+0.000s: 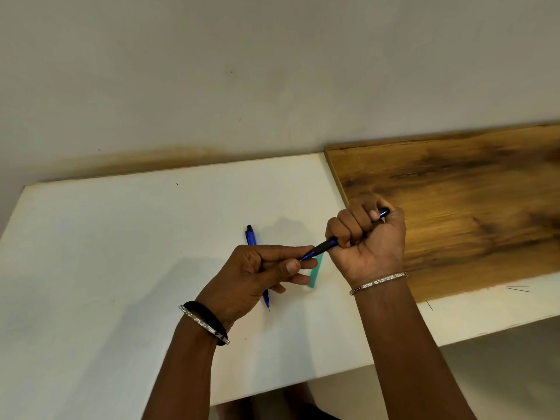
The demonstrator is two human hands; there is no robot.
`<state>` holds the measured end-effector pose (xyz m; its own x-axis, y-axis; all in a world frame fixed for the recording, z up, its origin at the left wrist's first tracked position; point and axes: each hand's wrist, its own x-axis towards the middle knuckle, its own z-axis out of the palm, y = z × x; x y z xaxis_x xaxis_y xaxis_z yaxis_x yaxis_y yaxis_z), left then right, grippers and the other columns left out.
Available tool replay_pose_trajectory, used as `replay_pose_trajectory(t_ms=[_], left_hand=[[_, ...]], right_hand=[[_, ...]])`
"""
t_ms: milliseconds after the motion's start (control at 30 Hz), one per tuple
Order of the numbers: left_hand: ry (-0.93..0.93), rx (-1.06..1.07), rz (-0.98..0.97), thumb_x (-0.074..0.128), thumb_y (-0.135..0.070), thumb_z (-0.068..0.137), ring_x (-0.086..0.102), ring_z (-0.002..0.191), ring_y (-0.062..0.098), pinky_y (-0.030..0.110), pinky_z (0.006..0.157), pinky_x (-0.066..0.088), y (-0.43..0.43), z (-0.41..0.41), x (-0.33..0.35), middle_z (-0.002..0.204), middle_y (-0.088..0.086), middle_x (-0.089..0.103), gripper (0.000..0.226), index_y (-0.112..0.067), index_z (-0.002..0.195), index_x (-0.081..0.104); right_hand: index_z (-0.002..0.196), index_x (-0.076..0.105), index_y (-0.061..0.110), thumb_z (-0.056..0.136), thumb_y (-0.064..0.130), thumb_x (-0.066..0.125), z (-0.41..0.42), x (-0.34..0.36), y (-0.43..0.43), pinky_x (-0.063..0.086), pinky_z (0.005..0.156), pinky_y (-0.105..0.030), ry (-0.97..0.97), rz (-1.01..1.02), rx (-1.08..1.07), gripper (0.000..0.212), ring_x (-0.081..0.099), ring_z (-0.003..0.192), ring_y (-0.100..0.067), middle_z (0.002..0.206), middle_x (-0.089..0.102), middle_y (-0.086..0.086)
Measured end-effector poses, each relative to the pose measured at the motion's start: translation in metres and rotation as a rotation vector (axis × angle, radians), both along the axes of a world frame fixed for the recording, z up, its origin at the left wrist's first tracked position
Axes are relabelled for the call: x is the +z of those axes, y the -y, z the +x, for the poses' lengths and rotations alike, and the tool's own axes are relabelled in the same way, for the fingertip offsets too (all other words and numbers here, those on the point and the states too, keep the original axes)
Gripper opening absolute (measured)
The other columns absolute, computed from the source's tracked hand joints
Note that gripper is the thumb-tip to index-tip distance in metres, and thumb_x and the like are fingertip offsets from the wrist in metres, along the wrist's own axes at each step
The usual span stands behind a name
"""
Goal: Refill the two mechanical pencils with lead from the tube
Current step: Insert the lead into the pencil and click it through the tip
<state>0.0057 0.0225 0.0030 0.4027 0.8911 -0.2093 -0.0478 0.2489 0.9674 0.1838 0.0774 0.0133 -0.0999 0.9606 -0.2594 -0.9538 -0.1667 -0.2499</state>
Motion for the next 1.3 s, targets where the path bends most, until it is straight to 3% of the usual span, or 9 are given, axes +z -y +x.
replay_pose_trajectory(t_ms=[200,500,633,800,1100,1300], left_hand=[[-0.003,0.024,0.011,0.062,-0.036,0.082,0.072,0.095,0.014,0.022,0.071,0.056,0.000,-0.001,-0.001,0.105,-0.007,0.075,0.027,-0.037,0.107,0.072],[0.016,0.015,0.008,0.060,-0.032,0.085,0.072,0.097,0.015,0.023,0.073,0.056,-0.001,0.000,0.000,0.108,-0.007,0.074,0.028,-0.036,0.110,0.070],[0.032,0.011,0.005,0.058,-0.030,0.087,0.072,0.098,0.016,0.021,0.072,0.057,0.000,0.000,0.001,0.111,-0.006,0.074,0.030,-0.032,0.114,0.069],[0.050,0.038,0.010,0.057,-0.028,0.088,0.072,0.098,0.018,0.020,0.071,0.056,-0.001,-0.001,0.002,0.112,-0.005,0.073,0.030,-0.029,0.116,0.068],[-0.101,0.206,-0.020,0.063,-0.038,0.080,0.073,0.079,0.010,0.012,0.056,0.049,-0.003,-0.004,-0.002,0.094,-0.005,0.077,0.028,-0.026,0.102,0.075],[-0.131,0.192,-0.034,0.065,-0.040,0.078,0.071,0.074,0.008,0.012,0.054,0.048,-0.003,0.000,-0.003,0.091,-0.006,0.078,0.026,-0.027,0.098,0.076]], right_hand=[[0.049,0.036,0.017,0.095,0.031,0.022,-0.002,0.003,0.000,0.018,0.034,-0.018,-0.012,0.034,0.017,0.050,0.010,0.036,-0.009,0.045,0.013,0.007],[0.048,0.039,0.017,0.089,0.027,0.027,-0.001,0.005,0.000,0.018,0.033,-0.018,-0.020,0.077,0.016,0.044,0.010,0.036,-0.008,0.045,0.013,0.007],[0.050,0.038,0.017,0.095,0.034,0.024,-0.001,0.006,0.001,0.017,0.035,-0.018,-0.056,0.150,0.035,0.050,0.010,0.036,-0.008,0.044,0.014,0.007],[0.050,0.040,0.017,0.088,0.028,0.031,0.002,0.009,0.000,0.017,0.036,-0.018,-0.046,0.230,0.027,0.040,0.011,0.035,-0.009,0.043,0.016,0.007],[0.053,0.036,0.017,0.097,0.038,0.018,0.008,0.007,-0.001,0.017,0.037,-0.019,0.001,0.256,-0.017,0.052,0.011,0.035,-0.010,0.043,0.016,0.006],[0.051,0.036,0.017,0.096,0.035,0.017,0.008,0.007,-0.001,0.016,0.039,-0.017,0.086,0.234,-0.069,0.051,0.010,0.035,-0.011,0.043,0.014,0.005]])
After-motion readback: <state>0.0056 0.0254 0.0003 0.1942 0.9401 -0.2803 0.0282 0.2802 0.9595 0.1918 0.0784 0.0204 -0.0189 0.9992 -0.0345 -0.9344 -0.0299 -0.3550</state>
